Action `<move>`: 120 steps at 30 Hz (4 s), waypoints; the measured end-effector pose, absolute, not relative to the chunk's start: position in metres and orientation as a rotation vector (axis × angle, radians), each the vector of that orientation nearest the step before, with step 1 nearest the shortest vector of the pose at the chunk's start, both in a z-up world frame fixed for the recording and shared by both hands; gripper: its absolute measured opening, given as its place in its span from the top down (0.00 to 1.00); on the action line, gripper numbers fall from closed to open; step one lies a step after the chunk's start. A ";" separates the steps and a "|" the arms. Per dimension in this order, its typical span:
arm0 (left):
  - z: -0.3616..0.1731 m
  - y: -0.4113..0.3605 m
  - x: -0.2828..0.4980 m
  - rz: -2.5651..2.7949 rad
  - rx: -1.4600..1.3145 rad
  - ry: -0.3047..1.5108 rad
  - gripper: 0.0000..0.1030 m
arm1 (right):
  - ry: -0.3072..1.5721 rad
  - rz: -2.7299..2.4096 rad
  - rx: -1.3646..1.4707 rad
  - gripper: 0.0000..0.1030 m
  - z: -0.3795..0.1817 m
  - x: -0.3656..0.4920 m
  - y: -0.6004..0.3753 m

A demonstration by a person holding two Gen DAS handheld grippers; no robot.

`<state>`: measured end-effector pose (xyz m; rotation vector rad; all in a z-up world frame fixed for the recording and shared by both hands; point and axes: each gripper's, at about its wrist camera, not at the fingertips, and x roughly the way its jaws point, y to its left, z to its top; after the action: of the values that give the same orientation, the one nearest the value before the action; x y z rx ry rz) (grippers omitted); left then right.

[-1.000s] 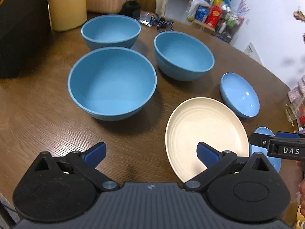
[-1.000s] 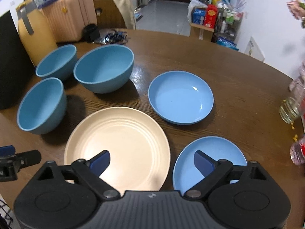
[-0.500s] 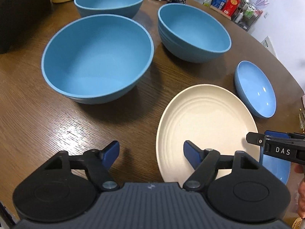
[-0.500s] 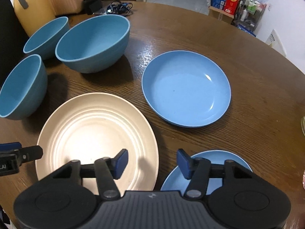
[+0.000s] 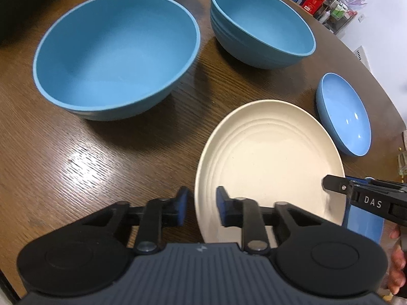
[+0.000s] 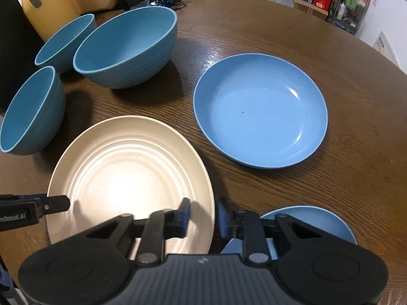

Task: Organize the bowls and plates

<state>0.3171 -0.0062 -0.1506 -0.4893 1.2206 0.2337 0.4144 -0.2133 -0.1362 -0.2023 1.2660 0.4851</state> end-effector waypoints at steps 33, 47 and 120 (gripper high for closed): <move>-0.140 0.011 0.291 0.224 -0.469 1.179 0.85 | 1.220 0.472 -0.135 0.90 -0.115 0.386 -0.218; -0.136 0.045 0.251 0.242 -0.451 1.174 0.85 | 1.227 0.456 -0.122 0.90 -0.110 0.332 -0.184; -0.073 0.101 0.167 0.204 -0.340 0.991 0.00 | 1.105 0.227 0.039 0.00 -0.060 0.216 -0.175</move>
<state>0.1669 0.1005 -0.0734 -0.3397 0.9913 0.2044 0.2165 -0.1751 -0.0596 0.0387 1.1054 0.2266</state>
